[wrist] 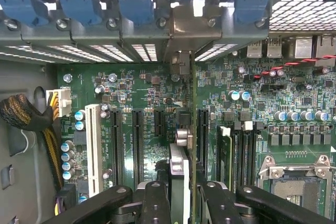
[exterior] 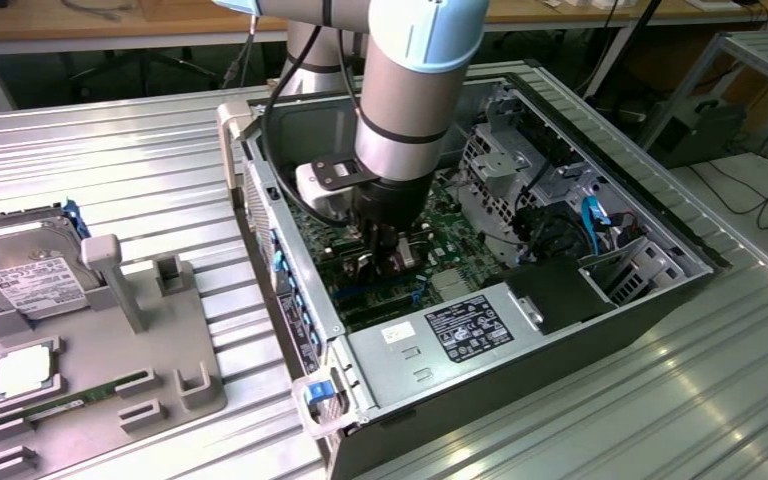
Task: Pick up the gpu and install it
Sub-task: 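Insert the gpu into the slot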
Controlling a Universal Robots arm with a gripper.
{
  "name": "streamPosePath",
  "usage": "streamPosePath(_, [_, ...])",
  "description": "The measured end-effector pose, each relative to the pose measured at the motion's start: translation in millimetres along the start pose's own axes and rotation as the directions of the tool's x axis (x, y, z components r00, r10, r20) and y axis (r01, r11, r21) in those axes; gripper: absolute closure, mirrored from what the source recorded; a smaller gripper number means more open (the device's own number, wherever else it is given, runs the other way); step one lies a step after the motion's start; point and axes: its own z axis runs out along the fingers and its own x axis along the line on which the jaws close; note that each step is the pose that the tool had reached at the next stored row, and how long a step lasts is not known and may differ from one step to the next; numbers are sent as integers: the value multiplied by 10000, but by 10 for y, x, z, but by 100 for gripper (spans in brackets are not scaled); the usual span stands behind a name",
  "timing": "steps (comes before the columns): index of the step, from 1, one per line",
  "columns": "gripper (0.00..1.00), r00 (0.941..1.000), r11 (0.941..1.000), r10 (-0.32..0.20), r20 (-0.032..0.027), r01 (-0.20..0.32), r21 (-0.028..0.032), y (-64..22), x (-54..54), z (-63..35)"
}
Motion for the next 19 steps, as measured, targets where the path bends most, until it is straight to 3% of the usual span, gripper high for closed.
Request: streamPosePath(19, [72,10000,10000,-1,1,1,6,0,0,37])
